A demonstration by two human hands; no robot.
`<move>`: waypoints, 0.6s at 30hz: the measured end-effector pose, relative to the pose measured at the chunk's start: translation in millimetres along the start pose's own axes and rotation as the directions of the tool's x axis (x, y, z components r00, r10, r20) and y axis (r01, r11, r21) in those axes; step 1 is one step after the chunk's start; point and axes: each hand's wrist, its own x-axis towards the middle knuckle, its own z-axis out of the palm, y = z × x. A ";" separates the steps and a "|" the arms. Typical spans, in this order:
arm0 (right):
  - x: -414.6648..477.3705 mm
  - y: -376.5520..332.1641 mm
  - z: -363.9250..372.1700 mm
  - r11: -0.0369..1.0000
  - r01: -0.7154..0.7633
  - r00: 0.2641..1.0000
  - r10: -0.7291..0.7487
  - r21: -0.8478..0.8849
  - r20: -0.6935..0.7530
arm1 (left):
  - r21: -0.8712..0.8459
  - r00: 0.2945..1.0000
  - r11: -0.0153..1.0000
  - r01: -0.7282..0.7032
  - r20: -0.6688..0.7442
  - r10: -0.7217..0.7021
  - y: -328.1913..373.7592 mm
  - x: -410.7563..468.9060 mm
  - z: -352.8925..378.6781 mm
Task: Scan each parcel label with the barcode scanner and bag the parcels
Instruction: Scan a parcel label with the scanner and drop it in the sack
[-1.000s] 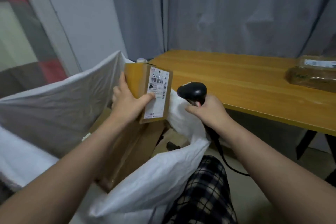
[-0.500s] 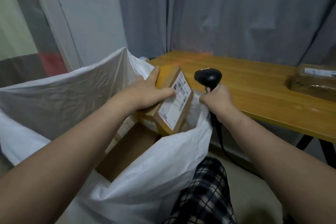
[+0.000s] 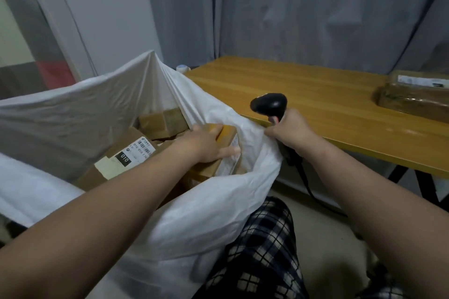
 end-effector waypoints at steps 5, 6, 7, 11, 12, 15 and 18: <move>3.8 23.4 -40.5 0.994 0.000 0.994 0.012 0.107 -0.105 | 0.052 0.904 0.986 -0.157 -0.394 0.165 43.6 21.0 -31.9; 6.7 30.0 -51.6 0.994 -0.005 0.990 0.021 0.111 -0.140 | 0.073 0.883 0.977 -0.203 -0.418 0.214 59.5 25.9 -37.0; 9.0 36.9 -63.1 0.993 -0.015 0.985 0.034 0.117 -0.168 | 0.100 0.863 0.964 -0.246 -0.430 0.265 76.3 31.0 -40.5; 15.4 67.5 -117.0 0.987 -0.056 0.953 0.098 0.152 -0.288 | 0.151 0.795 0.905 -0.398 -0.436 0.422 152.1 52.9 -47.7; 15.4 76.0 -130.1 0.985 -0.066 0.941 0.114 0.158 -0.320 | 0.155 0.779 0.887 -0.434 -0.431 0.456 171.6 58.7 -47.0; 12.8 105.8 -165.5 0.974 -0.080 0.908 0.159 0.214 -0.387 | 0.159 0.725 0.827 -0.539 -0.412 0.552 229.4 77.7 -39.5; 12.4 138.2 -198.9 0.951 -0.113 0.853 0.241 0.286 -0.464 | 0.107 0.688 0.767 -0.633 -0.378 0.620 280.0 99.0 -28.0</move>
